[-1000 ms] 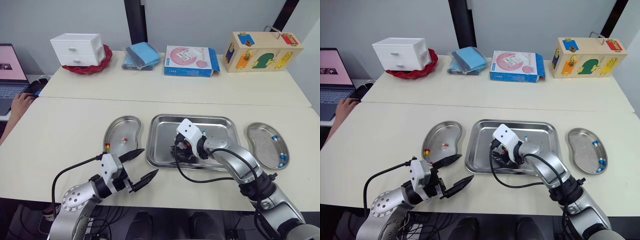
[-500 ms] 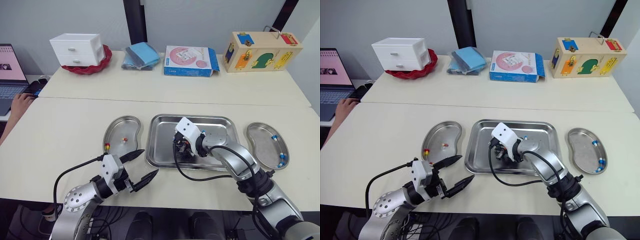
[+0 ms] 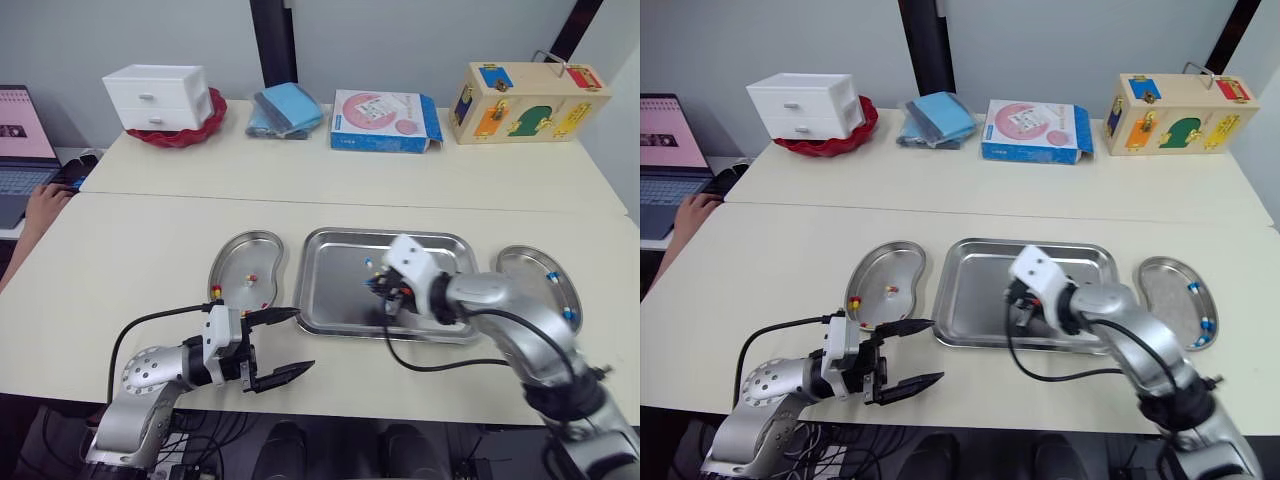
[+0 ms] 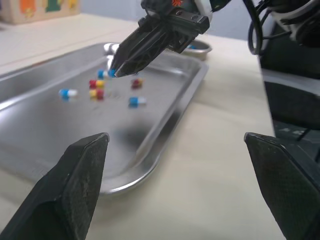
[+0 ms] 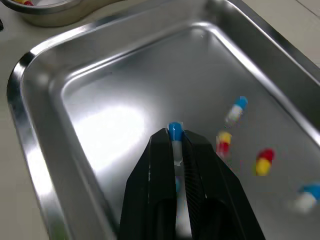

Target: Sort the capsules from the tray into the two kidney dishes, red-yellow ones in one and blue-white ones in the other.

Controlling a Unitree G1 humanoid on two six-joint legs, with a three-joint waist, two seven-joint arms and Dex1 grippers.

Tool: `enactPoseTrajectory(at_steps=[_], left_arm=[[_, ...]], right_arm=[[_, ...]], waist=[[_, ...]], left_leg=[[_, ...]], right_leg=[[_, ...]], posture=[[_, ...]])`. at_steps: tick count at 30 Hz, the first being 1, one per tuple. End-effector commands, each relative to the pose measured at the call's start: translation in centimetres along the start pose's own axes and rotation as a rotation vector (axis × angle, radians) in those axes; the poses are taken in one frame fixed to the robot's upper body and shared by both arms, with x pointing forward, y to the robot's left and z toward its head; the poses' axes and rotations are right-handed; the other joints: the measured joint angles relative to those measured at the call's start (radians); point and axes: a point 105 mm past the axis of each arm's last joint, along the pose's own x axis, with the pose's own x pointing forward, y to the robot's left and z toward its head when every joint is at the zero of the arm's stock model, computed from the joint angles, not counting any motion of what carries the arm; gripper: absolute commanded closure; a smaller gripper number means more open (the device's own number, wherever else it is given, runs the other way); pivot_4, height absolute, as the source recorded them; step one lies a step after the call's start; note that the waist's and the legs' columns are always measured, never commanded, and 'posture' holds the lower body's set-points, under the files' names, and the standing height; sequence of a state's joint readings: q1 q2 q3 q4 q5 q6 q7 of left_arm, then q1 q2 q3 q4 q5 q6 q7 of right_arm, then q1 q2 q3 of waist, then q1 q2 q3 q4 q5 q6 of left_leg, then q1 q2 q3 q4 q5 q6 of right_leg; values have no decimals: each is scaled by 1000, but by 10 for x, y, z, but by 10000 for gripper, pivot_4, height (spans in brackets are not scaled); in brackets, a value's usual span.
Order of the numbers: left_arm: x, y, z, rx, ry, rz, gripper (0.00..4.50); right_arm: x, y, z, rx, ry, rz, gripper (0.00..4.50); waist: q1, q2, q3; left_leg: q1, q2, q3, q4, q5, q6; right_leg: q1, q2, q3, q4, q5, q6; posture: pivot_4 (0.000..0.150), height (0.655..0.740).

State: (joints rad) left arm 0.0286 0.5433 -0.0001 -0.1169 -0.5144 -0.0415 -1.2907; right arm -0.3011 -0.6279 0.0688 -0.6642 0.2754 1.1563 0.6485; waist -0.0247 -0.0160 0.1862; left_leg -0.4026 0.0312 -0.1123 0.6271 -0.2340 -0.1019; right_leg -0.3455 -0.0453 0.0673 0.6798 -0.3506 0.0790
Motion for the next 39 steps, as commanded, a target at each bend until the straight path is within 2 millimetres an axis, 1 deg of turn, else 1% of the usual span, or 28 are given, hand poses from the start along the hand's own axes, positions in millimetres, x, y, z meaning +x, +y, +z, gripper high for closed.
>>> enactPoseTrajectory(at_steps=[1,2,7,10,13,19,21,23,24,31,34,36,37,39], left_arm=[[8,-3,6,25,-76,-53,0],[11,-3,7,27,-91,-56,0],[16,-1,7,31,-133,-62,0],[18,0,7,33,-142,-66,0],[19,0,7,36,-149,-69,0],[21,-2,8,43,-159,-72,0],[22,-2,9,45,-163,-69,0],[22,-2,11,45,-168,-64,0],[23,-2,11,46,-169,-62,0],[23,-3,13,51,-177,-53,0],[23,-5,14,56,-177,-48,0],[18,-1,16,55,-156,2,0],[14,1,18,54,-144,34,0],[5,6,16,47,-67,123,0]], right_arm=[[-36,-16,1,38,-47,-105,44780],[-48,-22,-6,58,-33,-144,44780],[-94,-46,-31,136,20,-309,44780],[-111,-54,-40,155,47,-368,44780],[-120,-62,-47,173,65,-421,44780],[-129,-78,-61,209,119,-534,44780],[-132,-83,-63,219,123,-567,44780],[-133,-86,-64,221,125,-579,37920],[-133,-87,-64,220,126,-584,36464],[-135,-92,-64,216,120,-607,18205],[-137,-94,-62,197,112,-615,9314],[-137,-92,-58,161,77,-599,2154],[-137,-90,-56,132,61,-586,536],[-139,-85,-56,83,46,-554,536]], waist=[[-7,1,0],[-8,1,0],[-9,1,0],[-7,1,0],[-8,1,0],[-8,1,0],[-8,1,0],[-8,1,0],[-8,1,0],[-8,1,0],[-8,1,0],[-7,1,0],[-7,1,0],[-7,1,0]], left_leg=[[0,0,0,0,0,0],[1,0,0,0,0,0],[3,0,1,0,0,0],[3,0,1,0,0,0],[3,0,1,0,0,0],[3,0,1,0,0,0],[3,0,1,0,0,0],[3,0,1,0,0,0],[3,0,1,0,0,0],[3,0,1,0,0,0],[3,0,1,0,0,0],[3,0,1,0,0,0],[3,0,1,0,0,0],[3,0,1,0,0,0]], right_leg=[[0,0,0,0,0,0],[0,0,1,1,0,0],[1,1,2,1,0,0],[2,1,2,1,0,0],[3,1,2,1,0,0],[3,1,2,1,0,0],[3,1,2,1,0,0],[3,1,2,1,0,0],[3,1,2,1,0,0],[3,1,2,1,0,0],[3,1,2,1,0,0],[3,1,2,1,0,0],[3,1,2,1,0,0],[3,1,2,1,0,0]], posture=[[1500,7337],[1500,7337],[1500,7337],[1500,7337],[1500,7337],[1500,7337],[1500,7337],[1500,7337],[1500,7337],[1500,7337],[1500,7337],[1500,7337],[1500,7337],[1500,7337]])
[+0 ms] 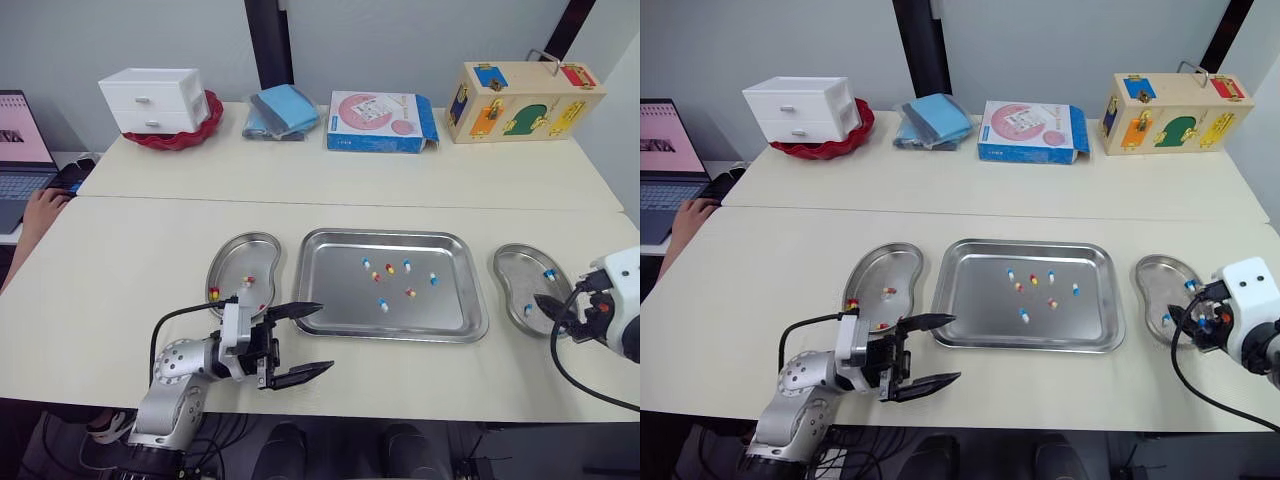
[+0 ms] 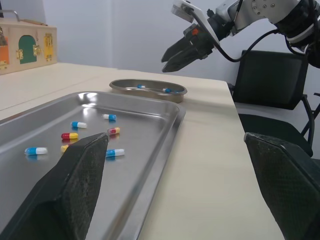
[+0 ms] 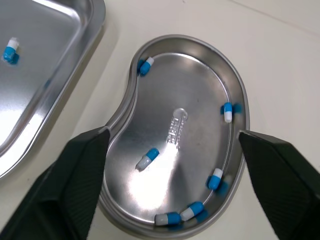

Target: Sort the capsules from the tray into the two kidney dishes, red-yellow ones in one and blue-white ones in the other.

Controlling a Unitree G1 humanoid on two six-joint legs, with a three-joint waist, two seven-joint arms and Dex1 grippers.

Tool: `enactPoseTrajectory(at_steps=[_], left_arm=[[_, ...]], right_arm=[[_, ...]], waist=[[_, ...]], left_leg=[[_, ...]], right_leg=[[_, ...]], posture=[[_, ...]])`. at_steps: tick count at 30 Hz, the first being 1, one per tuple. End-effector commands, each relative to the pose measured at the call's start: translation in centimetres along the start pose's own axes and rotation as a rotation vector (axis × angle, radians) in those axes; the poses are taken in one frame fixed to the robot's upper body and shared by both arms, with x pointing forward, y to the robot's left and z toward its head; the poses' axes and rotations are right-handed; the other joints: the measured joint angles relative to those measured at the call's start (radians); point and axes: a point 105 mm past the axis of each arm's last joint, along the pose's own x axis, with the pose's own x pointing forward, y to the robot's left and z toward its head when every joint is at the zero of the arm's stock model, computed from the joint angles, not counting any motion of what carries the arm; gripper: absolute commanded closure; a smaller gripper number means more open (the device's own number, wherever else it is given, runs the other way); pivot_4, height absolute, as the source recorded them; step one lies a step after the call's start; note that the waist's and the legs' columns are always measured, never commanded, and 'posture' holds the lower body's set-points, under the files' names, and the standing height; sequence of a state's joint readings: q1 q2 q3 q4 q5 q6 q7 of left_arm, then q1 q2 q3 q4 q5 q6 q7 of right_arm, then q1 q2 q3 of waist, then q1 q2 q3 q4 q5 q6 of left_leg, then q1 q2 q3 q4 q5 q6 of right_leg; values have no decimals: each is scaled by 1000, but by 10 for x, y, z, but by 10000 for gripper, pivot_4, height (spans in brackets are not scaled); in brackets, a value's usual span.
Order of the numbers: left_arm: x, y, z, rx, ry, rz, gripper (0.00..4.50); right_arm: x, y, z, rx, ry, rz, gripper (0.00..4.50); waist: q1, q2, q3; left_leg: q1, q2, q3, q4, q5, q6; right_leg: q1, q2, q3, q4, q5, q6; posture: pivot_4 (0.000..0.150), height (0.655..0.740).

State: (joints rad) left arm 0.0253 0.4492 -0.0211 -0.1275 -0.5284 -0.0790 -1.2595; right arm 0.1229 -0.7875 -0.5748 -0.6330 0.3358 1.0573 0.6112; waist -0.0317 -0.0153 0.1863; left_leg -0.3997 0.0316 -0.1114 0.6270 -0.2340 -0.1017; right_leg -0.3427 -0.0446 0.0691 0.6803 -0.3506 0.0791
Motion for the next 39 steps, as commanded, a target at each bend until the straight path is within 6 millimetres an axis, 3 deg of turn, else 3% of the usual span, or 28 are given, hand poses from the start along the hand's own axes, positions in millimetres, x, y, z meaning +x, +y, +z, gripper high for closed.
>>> enactPoseTrajectory(at_steps=[1,7,10,13,15,19,24,31,33,39], left_arm=[[-16,11,10,34,95,141,0],[-82,25,4,-45,367,461,0],[-130,24,8,-52,495,583,0],[-165,21,11,-70,611,652,0],[-186,14,12,-111,660,692,0],[-209,-2,11,-146,714,748,0],[-203,-12,21,-140,703,776,0],[-181,-8,40,-98,696,760,0],[-162,-6,46,-85,664,707,0],[-80,-8,57,-72,487,457,0]], right_arm=[[-13,0,12,-97,-96,20,536],[-33,11,-5,-270,-162,186,536],[-45,-2,-27,-286,-91,246,536],[-53,-18,-47,-272,-24,275,536],[-58,-29,-60,-249,24,289,536],[-61,-43,-73,-227,79,316,536],[-56,-49,-77,-239,94,337,536],[-50,-48,-78,-253,100,362,536],[-52,-47,-80,-252,108,369,536],[-61,-42,-86,-246,123,386,536]], waist=[[0,0,0],[-1,0,0],[-1,-2,1],[-1,-2,1],[-1,-2,1],[-2,-3,2],[-1,-5,2],[0,-5,2],[1,-5,2],[4,-3,2]], left_leg=[[0,0,0,0,0,0],[1,0,1,0,0,0],[1,0,1,0,0,0],[2,0,2,0,0,0],[2,0,2,-1,0,0],[2,1,4,-1,0,0],[2,1,4,-1,0,0],[2,1,3,-1,0,0],[2,1,3,-1,0,0],[2,1,3,-1,0,0]], right_leg=[[0,0,0,0,0,0],[1,0,1,0,0,0],[1,0,0,0,0,0],[1,0,1,-1,0,0],[1,0,1,-1,-1,-1],[1,-1,2,-1,-1,-1],[1,-1,2,-1,-2,-2],[1,-1,2,-1,-2,-2],[1,-1,2,-1,-2,-2],[2,-1,2,-1,-1,-1]], posture=[[1500,7337],[1500,7337],[1500,7337],[1500,7337],[1500,7337],[1500,7337],[1500,7337],[1500,7337],[1500,7337],[1500,7337]])
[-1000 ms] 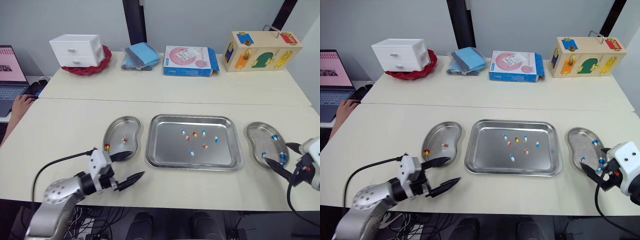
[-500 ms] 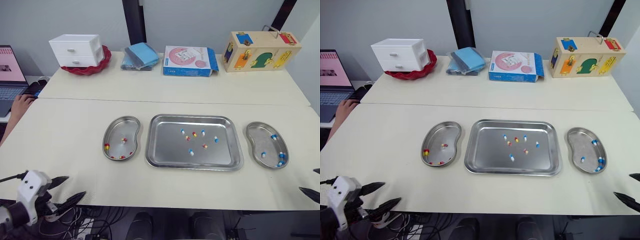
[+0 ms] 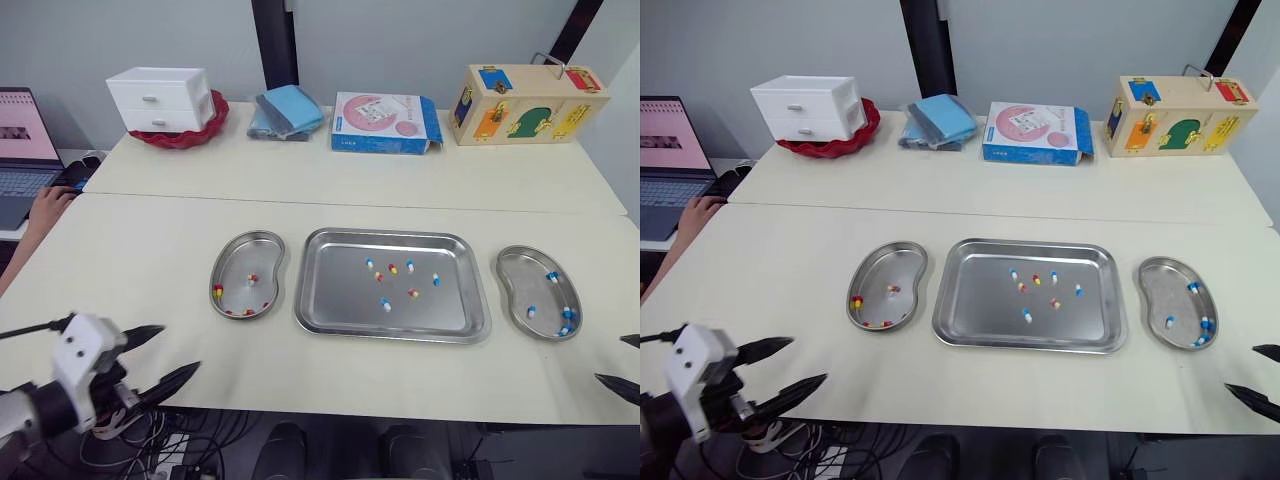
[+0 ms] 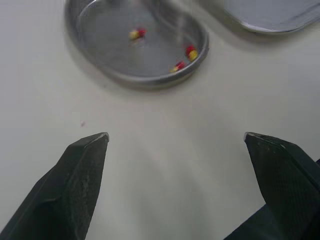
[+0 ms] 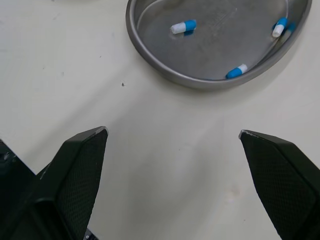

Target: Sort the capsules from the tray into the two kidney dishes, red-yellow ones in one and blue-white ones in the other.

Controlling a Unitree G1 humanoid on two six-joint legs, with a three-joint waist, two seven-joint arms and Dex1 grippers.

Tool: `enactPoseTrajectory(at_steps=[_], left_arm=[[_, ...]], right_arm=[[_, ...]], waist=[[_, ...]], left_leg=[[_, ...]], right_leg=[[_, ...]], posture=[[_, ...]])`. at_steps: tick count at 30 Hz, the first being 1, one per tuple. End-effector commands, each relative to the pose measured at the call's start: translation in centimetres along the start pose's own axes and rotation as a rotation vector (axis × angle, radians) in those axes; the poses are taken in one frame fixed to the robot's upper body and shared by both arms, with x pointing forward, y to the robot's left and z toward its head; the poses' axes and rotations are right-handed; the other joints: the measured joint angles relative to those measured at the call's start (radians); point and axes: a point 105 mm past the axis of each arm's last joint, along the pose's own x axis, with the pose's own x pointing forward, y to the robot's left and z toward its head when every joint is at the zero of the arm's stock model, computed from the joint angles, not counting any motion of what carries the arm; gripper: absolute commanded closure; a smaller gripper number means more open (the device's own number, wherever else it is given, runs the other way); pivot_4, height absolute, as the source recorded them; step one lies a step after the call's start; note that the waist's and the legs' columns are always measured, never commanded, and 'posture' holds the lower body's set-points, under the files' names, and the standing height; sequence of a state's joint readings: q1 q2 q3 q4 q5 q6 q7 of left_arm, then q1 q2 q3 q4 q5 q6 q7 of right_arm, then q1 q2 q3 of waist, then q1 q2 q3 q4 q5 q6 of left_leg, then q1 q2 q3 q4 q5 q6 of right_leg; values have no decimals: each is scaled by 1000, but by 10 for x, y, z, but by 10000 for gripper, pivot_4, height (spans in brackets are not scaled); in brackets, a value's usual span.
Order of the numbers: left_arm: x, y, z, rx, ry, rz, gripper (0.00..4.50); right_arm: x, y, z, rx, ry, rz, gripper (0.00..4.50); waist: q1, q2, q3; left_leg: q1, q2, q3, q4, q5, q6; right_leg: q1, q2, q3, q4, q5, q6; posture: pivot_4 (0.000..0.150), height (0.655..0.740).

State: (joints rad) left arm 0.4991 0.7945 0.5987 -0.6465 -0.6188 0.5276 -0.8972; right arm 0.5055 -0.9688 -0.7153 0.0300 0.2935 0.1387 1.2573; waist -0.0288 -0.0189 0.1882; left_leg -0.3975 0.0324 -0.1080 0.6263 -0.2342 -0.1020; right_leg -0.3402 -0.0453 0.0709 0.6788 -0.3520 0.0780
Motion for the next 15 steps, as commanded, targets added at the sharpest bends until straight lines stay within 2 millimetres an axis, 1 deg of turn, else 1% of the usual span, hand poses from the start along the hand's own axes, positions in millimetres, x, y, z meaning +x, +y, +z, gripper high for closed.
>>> enactPoseTrajectory(at_steps=[1,3,6,9,15], left_arm=[[26,-30,29,9,-109,-149,0],[37,-41,41,6,-175,-212,0],[46,-54,48,-10,-251,-275,0],[49,-63,41,-15,-280,-322,0],[47,-68,25,8,-329,-349,0]], right_arm=[[-9,3,4,-33,0,-4,536],[-12,7,3,-27,4,1,536],[-16,14,0,-19,12,9,536],[-17,23,-2,-17,16,21,536],[-18,36,5,-22,-10,39,536]], waist=[[0,1,0],[0,2,-1],[-5,3,-2],[-7,3,-2],[-2,3,-2]], left_leg=[[0,0,0,0,0,0],[0,0,0,0,0,0],[1,0,0,0,0,0],[2,0,0,0,0,0],[3,0,0,1,0,0]], right_leg=[[0,0,0,0,0,0],[0,0,0,0,0,0],[0,0,0,0,0,0],[1,1,1,0,0,0],[3,0,0,0,0,0]], posture=[[1500,7337],[1500,7337],[1500,7337],[1500,7337],[1500,7337]])
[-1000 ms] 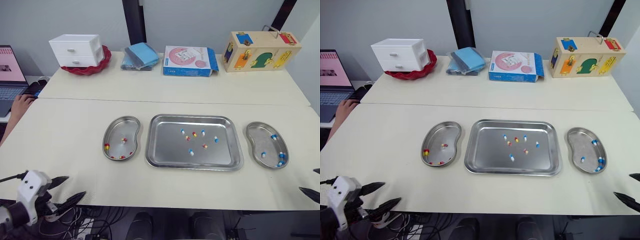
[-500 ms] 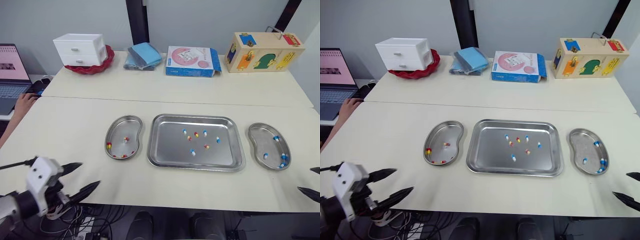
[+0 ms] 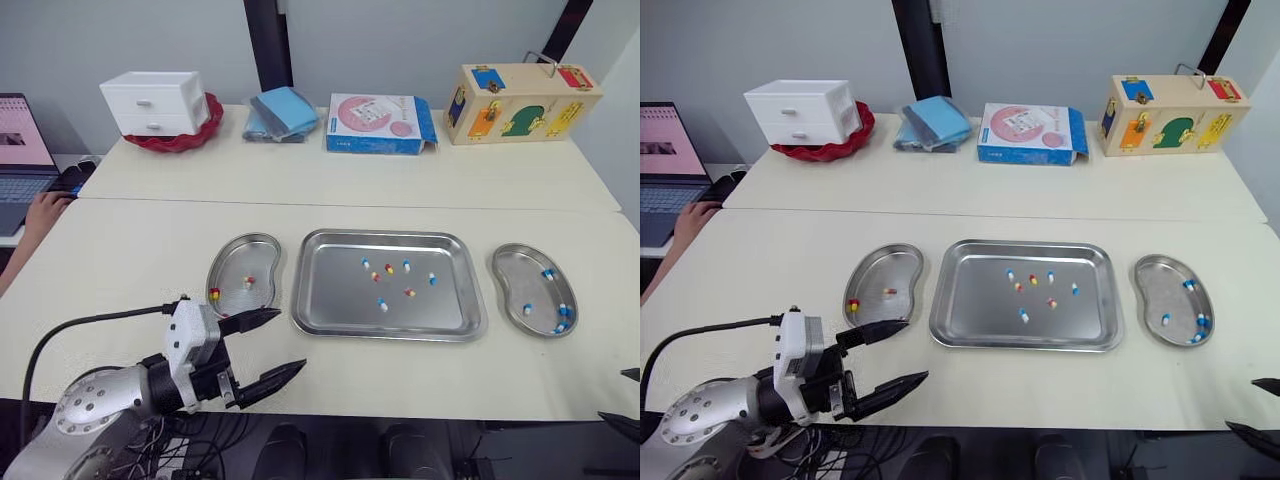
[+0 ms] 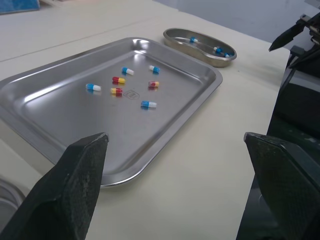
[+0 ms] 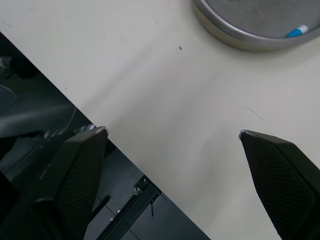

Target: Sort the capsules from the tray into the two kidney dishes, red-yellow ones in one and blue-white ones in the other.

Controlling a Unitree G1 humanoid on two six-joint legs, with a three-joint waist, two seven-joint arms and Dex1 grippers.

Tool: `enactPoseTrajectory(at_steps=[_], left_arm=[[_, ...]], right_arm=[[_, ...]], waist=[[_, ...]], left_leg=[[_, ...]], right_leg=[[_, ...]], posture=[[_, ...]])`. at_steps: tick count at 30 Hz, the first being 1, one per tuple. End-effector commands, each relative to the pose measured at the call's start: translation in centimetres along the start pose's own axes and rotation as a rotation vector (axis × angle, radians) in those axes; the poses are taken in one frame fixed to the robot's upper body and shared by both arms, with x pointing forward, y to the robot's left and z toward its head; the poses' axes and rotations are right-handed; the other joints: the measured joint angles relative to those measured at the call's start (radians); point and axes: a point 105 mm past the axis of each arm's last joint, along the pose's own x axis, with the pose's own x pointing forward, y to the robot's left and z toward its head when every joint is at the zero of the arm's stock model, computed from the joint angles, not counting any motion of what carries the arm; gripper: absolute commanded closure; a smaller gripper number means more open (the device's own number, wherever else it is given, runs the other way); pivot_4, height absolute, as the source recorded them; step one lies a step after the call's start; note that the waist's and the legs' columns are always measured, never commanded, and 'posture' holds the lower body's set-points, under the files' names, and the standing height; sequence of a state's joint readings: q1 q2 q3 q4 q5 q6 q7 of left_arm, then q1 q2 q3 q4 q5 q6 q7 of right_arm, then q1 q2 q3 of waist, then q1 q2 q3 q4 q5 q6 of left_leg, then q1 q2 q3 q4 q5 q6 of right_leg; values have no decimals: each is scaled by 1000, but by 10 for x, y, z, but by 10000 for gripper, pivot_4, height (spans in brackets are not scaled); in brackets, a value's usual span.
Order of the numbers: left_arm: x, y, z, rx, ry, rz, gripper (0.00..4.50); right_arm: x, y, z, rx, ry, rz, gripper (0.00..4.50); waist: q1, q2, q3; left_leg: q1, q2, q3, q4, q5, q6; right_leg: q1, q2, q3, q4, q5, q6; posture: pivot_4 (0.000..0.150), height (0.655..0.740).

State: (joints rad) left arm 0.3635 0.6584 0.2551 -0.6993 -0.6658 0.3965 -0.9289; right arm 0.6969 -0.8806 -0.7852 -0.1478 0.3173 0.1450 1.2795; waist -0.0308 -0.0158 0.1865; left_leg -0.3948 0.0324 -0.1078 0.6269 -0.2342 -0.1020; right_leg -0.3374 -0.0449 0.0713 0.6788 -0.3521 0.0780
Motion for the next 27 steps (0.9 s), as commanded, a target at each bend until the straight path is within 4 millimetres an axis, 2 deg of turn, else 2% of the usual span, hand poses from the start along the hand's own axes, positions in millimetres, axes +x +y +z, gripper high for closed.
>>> enactPoseTrajectory(at_steps=[1,6,7,11,13,17,20,25,27], left_arm=[[-2,-3,-3,51,-33,-25,0],[-6,-4,-13,81,-46,-40,0],[-7,-4,-14,86,-51,-39,0],[-8,-4,-16,104,-68,-37,0],[-8,-4,-16,111,-72,-37,0],[-6,-5,-19,116,-85,-41,0],[-5,-5,-21,123,-91,-47,0],[-5,-4,-25,128,-96,-48,0],[-4,-3,-28,132,-98,-49,0]], right_arm=[[-6,1,15,-33,-42,-24,536],[3,20,39,-62,-103,44,536],[8,27,49,-76,-128,76,536],[33,54,109,-126,-305,174,536],[42,59,127,-128,-334,172,536],[76,66,164,-127,-386,170,536],[100,68,184,-158,-392,160,6711],[128,76,205,-146,-387,176,22871],[144,76,211,-139,-363,168,22871]], waist=[[1,0,0],[1,0,0],[0,0,0],[-3,0,0],[-2,-1,0],[1,-3,0],[1,-3,0],[2,-3,0],[0,-3,0]], left_leg=[[0,0,0,0,0,0],[0,0,0,0,0,0],[0,0,0,0,0,0],[0,0,-1,0,0,0],[0,0,-1,1,0,0],[-1,0,-2,1,0,0],[-1,0,-2,1,0,0],[-4,0,-3,1,0,0],[-4,0,-3,1,0,0]], right_leg=[[0,0,0,0,0,0],[0,0,0,0,0,0],[0,0,0,0,0,0],[0,0,0,0,0,0],[0,0,0,0,0,0],[0,0,-1,0,1,1],[0,0,-1,0,1,1],[-3,0,-2,0,1,1],[-4,0,-2,1,1,1]], posture=[[1500,7337],[1500,7337],[1500,7337],[1500,7337],[1500,7337],[1500,7337],[1500,7337],[1500,7337],[1500,7337]])
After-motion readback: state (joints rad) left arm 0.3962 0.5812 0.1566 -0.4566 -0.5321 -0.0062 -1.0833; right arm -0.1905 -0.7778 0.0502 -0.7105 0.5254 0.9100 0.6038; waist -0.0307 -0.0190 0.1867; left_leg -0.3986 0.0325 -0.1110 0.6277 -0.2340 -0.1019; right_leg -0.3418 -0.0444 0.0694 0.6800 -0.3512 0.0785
